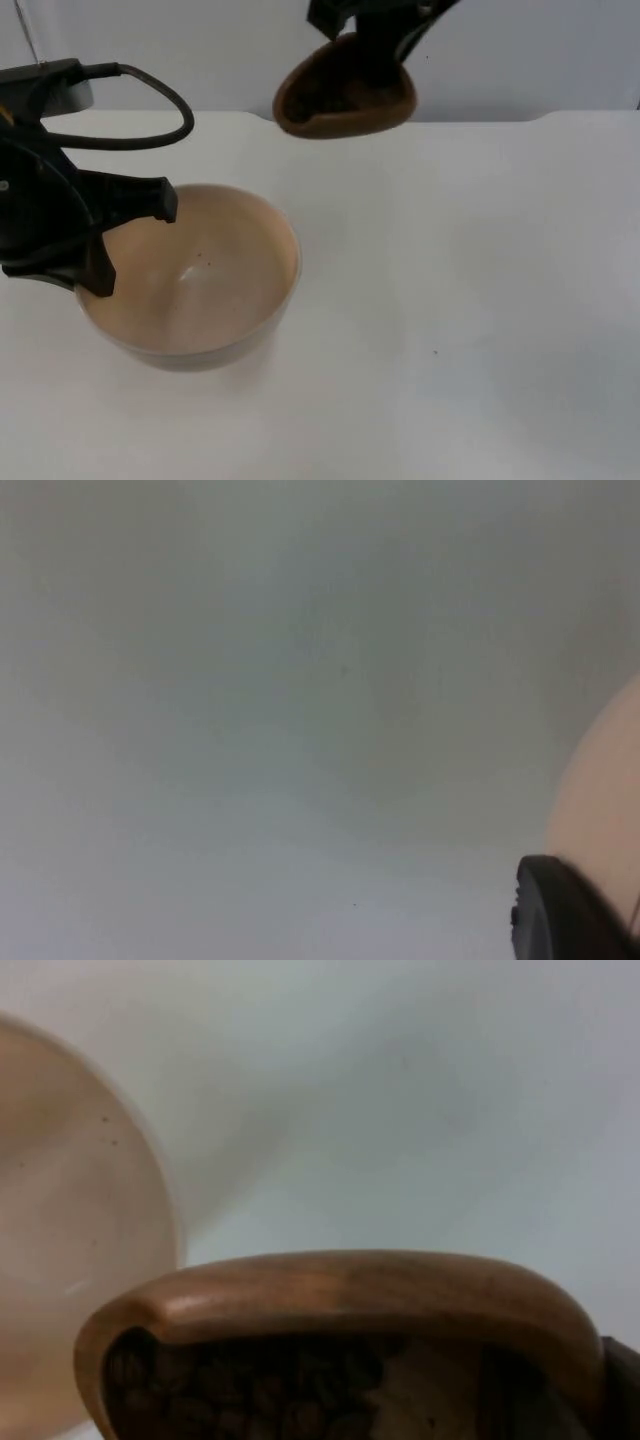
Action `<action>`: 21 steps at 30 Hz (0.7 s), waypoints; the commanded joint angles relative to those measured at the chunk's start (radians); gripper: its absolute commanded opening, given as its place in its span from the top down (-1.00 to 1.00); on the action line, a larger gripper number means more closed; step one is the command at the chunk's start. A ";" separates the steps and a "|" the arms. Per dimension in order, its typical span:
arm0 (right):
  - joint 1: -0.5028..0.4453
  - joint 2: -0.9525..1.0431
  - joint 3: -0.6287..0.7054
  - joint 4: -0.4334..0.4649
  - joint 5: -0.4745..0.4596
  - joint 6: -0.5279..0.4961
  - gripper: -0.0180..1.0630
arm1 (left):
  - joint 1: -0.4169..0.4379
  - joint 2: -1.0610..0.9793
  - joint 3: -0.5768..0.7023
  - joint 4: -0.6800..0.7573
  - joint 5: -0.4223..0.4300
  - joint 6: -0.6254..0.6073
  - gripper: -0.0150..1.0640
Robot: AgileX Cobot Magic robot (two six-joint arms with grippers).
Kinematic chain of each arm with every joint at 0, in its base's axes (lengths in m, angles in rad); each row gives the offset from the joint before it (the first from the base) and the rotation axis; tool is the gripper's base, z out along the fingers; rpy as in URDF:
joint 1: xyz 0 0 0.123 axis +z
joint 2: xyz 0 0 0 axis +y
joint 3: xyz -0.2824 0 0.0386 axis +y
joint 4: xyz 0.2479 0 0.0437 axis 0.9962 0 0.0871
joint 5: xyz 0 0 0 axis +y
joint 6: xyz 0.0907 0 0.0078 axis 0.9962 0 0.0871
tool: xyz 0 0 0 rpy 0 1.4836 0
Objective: Pick up the bowl with the left hand and pour the coffee beans from the cup into the bowl with the right hand.
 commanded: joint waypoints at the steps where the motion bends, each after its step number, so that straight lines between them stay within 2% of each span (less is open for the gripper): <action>1: 0.036 -0.013 -0.010 -0.033 0.001 0.014 0.97 | 0.003 -0.007 -0.004 -0.012 0.001 -0.004 0.98; 4: 0.060 -0.006 -0.010 -0.043 0.001 0.014 0.97 | 0.003 -0.007 -0.004 -0.012 0.001 -0.004 0.98; 9: 0.118 0.015 -0.010 -0.117 0.001 0.025 0.97 | 0.003 -0.007 -0.004 -0.016 0.002 -0.004 0.98; 14: 0.150 0.017 -0.010 -0.142 -0.061 0.025 0.97 | 0.003 -0.007 -0.004 -0.019 0.002 -0.004 0.98; 16: 0.171 0.017 -0.010 -0.204 -0.091 0.025 0.97 | 0.003 -0.007 -0.004 -0.019 0.002 -0.004 0.98; 17: 0.171 0.017 -0.010 -0.204 -0.091 0.025 0.97 | 0.003 -0.007 -0.004 -0.019 0.002 -0.004 0.98; 21: 0.210 0.017 -0.010 -0.340 -0.119 0.025 0.97 | 0.003 -0.007 -0.004 -0.019 0.002 -0.004 0.98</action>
